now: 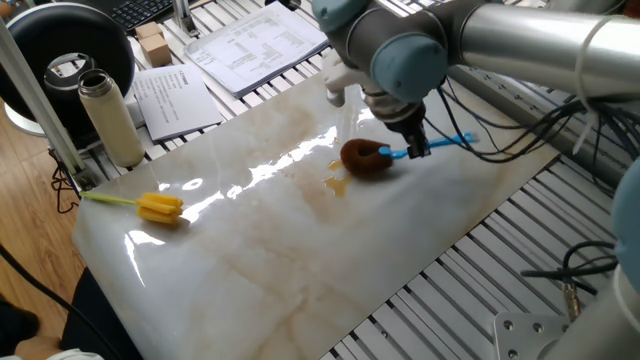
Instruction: Scrub the table with a brush
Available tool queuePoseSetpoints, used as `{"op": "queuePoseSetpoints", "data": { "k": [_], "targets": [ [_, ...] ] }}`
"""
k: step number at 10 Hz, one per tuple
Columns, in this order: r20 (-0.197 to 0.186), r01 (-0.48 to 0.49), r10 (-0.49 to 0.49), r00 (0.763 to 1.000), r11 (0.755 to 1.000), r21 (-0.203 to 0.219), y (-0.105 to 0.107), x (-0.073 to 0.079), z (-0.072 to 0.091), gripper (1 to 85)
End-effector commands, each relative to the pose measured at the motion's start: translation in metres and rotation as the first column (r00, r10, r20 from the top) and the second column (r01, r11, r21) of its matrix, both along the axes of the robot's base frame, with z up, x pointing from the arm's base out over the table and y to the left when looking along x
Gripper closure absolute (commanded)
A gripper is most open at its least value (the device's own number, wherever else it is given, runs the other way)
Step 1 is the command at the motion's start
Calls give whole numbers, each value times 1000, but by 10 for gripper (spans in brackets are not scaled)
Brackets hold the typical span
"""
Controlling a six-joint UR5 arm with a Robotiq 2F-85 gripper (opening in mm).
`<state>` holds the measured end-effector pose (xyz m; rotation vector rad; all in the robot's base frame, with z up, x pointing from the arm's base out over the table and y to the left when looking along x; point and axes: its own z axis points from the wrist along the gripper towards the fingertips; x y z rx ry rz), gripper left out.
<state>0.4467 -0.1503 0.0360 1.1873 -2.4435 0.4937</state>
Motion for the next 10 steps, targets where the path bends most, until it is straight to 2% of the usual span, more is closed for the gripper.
{"op": "queuePoseSetpoints", "data": {
  "k": [1, 2, 3, 4, 5, 6, 8, 9, 10],
  "targets": [
    [32, -14, 13, 999, 999, 47, 8, 5, -6, 843],
    [51, 6, -10, 999, 997, 74, 23, -6, -12, 843],
    [69, 31, -37, 997, 997, 76, 36, -24, -19, 843],
    [75, 71, -78, 994, 993, 91, 43, -31, -22, 843],
    [83, 100, -106, 991, 992, 83, 42, -32, -22, 843],
    [71, 111, -119, 990, 987, 115, 51, -35, -24, 843],
    [35, 60, -65, 997, 989, 134, 54, -38, -25, 843],
    [12, 19, -21, 1000, 992, 123, 37, -25, -24, 843],
    [1, -26, 26, 1000, 997, 67, 15, -14, -13, 843]
  ]
}}
